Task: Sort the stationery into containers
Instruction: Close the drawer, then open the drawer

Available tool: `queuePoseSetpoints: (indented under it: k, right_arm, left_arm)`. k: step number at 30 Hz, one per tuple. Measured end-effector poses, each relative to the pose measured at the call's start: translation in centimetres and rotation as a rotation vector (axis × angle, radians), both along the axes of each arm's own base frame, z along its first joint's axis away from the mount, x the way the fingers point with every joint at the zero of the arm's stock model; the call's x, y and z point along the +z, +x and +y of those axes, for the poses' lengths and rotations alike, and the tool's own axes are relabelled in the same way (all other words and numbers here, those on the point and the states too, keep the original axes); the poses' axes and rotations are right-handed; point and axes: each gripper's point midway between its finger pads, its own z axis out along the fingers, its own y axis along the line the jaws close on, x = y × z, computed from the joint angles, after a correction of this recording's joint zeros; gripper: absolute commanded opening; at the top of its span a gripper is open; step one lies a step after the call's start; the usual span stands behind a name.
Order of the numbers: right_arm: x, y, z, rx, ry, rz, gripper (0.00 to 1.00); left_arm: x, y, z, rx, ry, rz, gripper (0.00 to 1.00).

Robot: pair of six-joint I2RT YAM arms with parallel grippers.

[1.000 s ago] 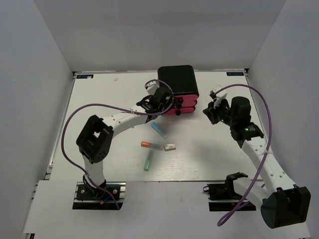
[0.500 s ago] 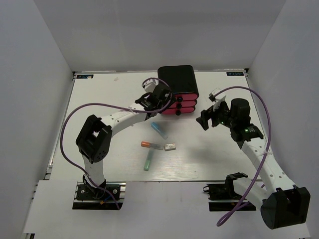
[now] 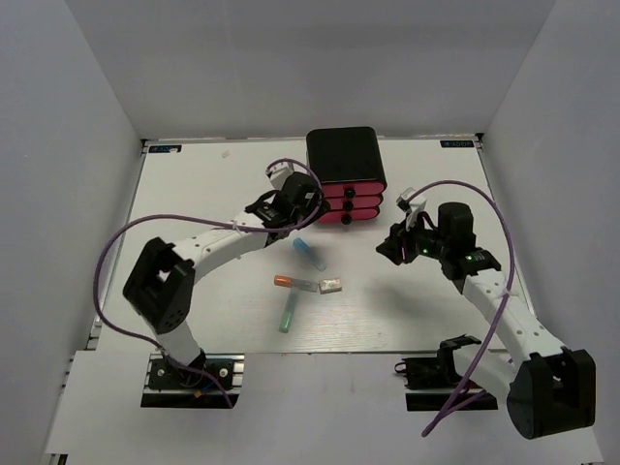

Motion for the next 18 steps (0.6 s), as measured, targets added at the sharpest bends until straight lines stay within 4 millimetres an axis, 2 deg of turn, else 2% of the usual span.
queuePoseSetpoints:
  k: [2,6,9,11,15,18]
  right_arm:
    - [-0.9,-0.1,0.5,0.005,0.014,0.043,0.44]
    - [-2.9,0.2,1.7,-0.011,0.042,0.138,0.49]
    - [-3.9,0.9,2.6,-0.05,0.081,0.188,0.5]
    - [-4.4,1.7,3.3,-0.088,0.113,0.22,0.5]
    - [-5.1,2.9,4.6,-0.14,0.159,0.258,0.52]
    - [-5.7,4.1,5.6,-0.189,0.187,0.293,0.52]
  left_arm:
    - [1.2,-1.1,0.8,-0.018,0.002,-0.02,0.66]
    - [4.4,-3.4,3.0,-0.044,-0.012,-0.089,0.75]
    - [5.5,-5.7,5.1,-0.058,-0.015,-0.126,0.77]
    - [5.3,-7.1,6.4,-0.064,-0.011,-0.137,0.77]
    - [3.6,-10.2,9.2,-0.066,-0.001,-0.127,0.77]
    - [2.6,-11.7,10.6,-0.064,-0.003,-0.125,0.77]
